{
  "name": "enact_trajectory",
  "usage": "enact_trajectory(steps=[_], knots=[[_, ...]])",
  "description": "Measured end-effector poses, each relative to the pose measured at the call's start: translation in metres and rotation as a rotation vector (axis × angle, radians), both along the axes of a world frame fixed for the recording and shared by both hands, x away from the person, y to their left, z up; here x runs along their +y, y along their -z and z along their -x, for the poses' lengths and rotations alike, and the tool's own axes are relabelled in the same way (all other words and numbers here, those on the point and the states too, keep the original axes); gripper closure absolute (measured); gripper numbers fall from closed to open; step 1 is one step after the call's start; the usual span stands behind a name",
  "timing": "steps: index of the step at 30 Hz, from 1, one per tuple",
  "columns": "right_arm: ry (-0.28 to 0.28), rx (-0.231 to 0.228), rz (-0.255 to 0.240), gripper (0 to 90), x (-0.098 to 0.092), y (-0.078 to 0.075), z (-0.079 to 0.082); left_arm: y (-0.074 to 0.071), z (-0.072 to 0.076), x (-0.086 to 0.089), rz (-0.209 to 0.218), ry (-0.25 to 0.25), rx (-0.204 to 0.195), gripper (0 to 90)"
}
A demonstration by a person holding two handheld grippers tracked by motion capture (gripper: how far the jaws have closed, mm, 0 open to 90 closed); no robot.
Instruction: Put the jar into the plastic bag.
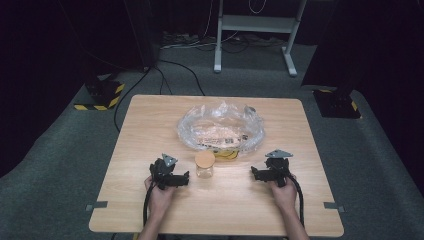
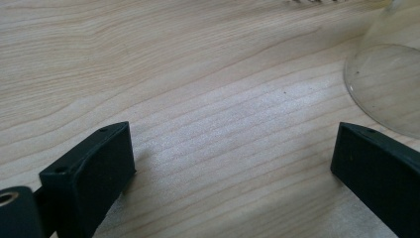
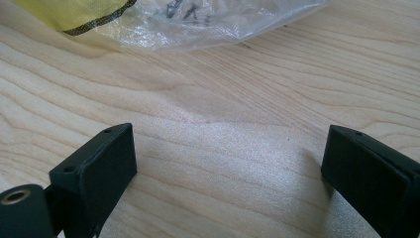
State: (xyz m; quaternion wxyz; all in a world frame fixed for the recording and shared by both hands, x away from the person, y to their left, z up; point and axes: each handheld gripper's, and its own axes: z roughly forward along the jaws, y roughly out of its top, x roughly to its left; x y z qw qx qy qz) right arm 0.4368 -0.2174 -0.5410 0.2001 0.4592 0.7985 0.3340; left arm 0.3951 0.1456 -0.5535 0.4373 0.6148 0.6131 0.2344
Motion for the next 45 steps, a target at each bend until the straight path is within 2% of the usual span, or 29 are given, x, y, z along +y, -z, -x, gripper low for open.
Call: enact_trajectory(steps=[19, 21, 23, 28, 30, 31, 32, 36, 39, 45], knots=[[0.002, 0.002, -0.001, 6.5, 0.0, 0.0, 0.0, -0.001, 0.002, 0.0, -0.003, 0.003, 0.009, 4.3], [0.001, 0.002, -0.001, 6.5, 0.0, 0.0, 0.0, -0.001, 0.002, -0.001, 0.008, 0.005, 0.009, 4.3], [0.002, 0.002, -0.001, 6.5, 0.0, 0.0, 0.0, -0.003, 0.006, -0.002, 0.011, 0.028, 0.016, 3.0], [0.002, 0.002, -0.001, 6.5, 0.0, 0.0, 0.0, -0.008, 0.011, -0.006, 0.02, 0.047, 0.006, 3.0], [0.002, 0.002, -0.001, 6.5, 0.0, 0.0, 0.0, -0.011, 0.015, -0.008, 0.028, 0.06, 0.006, 3.0], [0.002, 0.002, -0.001, 6.5, 0.0, 0.0, 0.0, -0.013, 0.018, -0.011, 0.045, 0.065, -0.004, 3.1], [0.002, 0.002, -0.001, 6.5, 0.0, 0.0, 0.0, -0.013, 0.021, -0.011, 0.04, 0.076, 0.004, 3.3], [0.002, 0.002, -0.001, 6.5, 0.0, 0.0, 0.0, -0.013, 0.027, -0.016, 0.052, 0.091, 0.006, 3.3], [0.002, 0.002, -0.001, 6.5, 0.0, 0.0, 0.0, -0.012, 0.035, -0.024, 0.049, 0.127, 0.009, 3.6], [0.001, 0.002, -0.001, 6.5, 0.0, 0.0, 0.0, -0.014, 0.038, -0.03, 0.068, 0.144, 0.002, 4.1]])
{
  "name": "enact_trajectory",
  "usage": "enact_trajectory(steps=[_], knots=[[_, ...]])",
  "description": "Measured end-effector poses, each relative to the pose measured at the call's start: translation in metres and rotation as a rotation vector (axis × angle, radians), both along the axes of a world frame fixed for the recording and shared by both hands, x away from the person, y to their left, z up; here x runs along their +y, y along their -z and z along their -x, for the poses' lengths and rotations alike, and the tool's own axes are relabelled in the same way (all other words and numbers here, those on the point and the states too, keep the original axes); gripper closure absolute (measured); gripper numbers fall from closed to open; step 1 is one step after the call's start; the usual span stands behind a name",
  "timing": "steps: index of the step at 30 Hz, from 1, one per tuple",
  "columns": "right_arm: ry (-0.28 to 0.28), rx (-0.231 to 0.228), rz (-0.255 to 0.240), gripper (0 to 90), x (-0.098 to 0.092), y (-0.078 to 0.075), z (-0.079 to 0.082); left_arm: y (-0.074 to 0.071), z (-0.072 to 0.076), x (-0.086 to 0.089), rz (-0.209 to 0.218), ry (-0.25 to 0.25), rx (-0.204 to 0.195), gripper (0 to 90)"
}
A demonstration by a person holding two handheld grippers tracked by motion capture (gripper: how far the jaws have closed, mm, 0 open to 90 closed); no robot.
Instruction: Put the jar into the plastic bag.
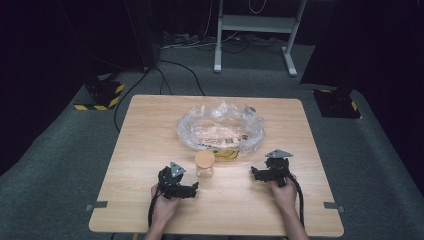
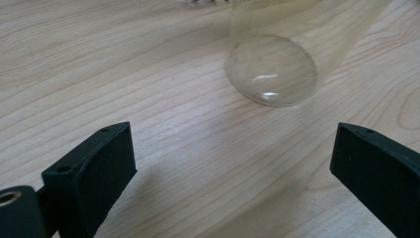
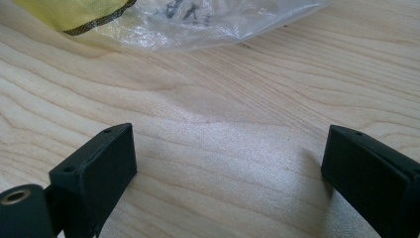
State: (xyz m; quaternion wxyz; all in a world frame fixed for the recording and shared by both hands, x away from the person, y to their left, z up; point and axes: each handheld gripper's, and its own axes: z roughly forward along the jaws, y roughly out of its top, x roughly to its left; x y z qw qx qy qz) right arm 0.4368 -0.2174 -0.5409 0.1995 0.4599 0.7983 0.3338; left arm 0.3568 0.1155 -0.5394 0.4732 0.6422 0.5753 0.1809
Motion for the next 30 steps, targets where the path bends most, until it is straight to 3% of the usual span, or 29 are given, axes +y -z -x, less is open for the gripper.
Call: enact_trajectory(steps=[13, 30], knots=[[0.001, 0.001, 0.0, 6.5, 0.0, 0.0, 0.0, -0.01, -0.007, -0.019, -0.012, 0.05, -0.028, 4.9], [0.0, 0.001, 0.0, 6.5, 0.0, 0.0, 0.0, -0.016, -0.022, -0.032, 0.006, 0.028, -0.076, 8.6]])
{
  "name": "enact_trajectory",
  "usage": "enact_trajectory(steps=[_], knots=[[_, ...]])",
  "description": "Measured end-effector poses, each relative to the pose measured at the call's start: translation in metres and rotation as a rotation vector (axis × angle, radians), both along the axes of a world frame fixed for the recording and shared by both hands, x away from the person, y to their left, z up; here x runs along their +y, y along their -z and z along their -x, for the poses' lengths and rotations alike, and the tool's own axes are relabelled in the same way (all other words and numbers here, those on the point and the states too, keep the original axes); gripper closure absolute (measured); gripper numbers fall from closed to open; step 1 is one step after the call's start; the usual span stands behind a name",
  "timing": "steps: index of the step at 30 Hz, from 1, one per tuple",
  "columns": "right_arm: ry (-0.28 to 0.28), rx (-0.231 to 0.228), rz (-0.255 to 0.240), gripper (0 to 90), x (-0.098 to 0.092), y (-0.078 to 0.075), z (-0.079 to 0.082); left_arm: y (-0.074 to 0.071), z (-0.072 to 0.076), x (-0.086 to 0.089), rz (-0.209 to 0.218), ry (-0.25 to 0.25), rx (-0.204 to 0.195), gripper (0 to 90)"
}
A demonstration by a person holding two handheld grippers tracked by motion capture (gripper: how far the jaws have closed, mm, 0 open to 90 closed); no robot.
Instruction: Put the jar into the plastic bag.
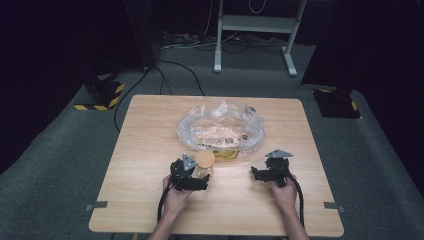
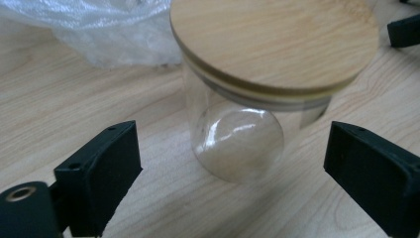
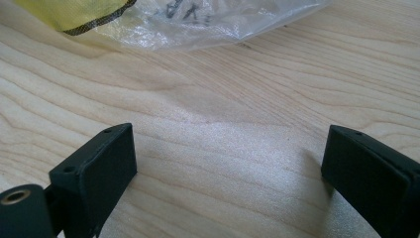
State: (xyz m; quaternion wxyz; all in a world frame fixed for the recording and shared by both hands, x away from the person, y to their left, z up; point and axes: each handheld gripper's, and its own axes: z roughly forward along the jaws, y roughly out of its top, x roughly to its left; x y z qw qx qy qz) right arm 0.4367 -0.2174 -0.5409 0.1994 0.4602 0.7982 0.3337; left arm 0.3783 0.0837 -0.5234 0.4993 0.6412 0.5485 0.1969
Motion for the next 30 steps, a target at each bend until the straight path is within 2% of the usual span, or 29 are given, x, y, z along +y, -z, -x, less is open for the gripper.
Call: enact_trajectory(steps=[12, 13, 20, 26, 30], knots=[[0.0, 0.0, 0.0, 6.5, 0.0, 0.0, 0.0, -0.002, -0.011, -0.012, -0.002, 0.006, -0.026, 12.4], [0.0, 0.0, 0.0, 6.5, 0.0, 0.0, 0.0, -0.003, -0.011, -0.013, -0.001, 0.005, -0.036, 13.9], [0.0, 0.0, 0.0, 6.5, 0.0, 0.0, 0.0, -0.002, -0.011, -0.015, -0.001, 0.01, -0.043, 17.2], [0.0, 0.0, 0.0, 6.5, 0.0, 0.0, 0.0, -0.003, -0.009, -0.017, -0.012, 0.023, -0.065, 24.7], [0.0, 0.0, 0.0, 6.5, 0.0, 0.0, 0.0, -0.003, -0.009, -0.017, -0.004, 0.026, -0.061, 25.3]])
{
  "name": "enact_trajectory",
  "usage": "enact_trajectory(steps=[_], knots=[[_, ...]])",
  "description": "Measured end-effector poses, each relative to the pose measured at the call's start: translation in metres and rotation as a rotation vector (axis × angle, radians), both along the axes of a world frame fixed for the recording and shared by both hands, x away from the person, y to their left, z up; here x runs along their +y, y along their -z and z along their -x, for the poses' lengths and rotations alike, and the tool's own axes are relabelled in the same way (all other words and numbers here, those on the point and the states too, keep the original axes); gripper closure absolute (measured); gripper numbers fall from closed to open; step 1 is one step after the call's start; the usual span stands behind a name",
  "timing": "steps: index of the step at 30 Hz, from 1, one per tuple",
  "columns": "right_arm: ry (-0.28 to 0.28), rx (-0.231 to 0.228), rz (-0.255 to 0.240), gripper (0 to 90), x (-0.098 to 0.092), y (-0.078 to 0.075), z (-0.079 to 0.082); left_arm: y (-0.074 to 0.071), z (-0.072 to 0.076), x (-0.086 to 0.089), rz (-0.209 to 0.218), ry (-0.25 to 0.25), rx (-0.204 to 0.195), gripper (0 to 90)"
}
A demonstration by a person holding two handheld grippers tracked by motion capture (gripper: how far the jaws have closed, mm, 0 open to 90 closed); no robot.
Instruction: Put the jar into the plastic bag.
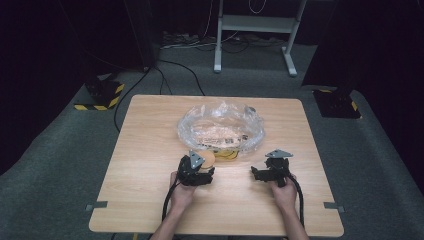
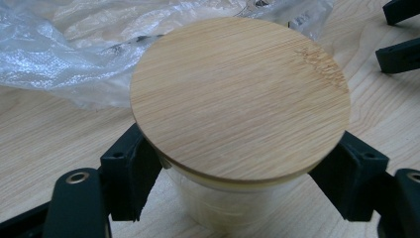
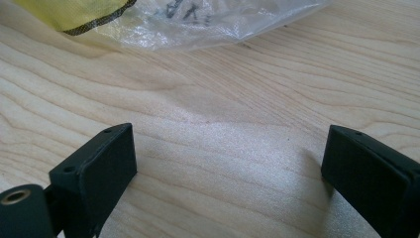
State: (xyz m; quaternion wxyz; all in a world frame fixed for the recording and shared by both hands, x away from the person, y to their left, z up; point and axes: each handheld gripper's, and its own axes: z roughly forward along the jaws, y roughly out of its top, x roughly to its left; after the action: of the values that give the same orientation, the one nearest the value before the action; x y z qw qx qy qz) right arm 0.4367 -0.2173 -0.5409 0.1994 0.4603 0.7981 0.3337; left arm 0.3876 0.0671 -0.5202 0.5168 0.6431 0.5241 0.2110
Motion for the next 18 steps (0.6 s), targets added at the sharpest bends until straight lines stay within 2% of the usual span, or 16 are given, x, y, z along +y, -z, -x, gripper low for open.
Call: enact_trajectory(steps=[6, 12, 18], knots=[[0.0, 0.0, 0.0, 6.5, 0.0, 0.0, 0.0, -0.001, 0.001, 0.001, -0.007, 0.009, -0.001, 25.6], [0.0, 0.0, 0.0, 6.5, 0.0, 0.0, 0.0, -0.006, 0.004, 0.001, 0.027, 0.015, -0.009, 25.6], [0.0, 0.0, 0.0, 6.5, 0.0, 0.0, 0.0, -0.013, 0.009, 0.003, 0.028, 0.035, -0.006, 25.6]])
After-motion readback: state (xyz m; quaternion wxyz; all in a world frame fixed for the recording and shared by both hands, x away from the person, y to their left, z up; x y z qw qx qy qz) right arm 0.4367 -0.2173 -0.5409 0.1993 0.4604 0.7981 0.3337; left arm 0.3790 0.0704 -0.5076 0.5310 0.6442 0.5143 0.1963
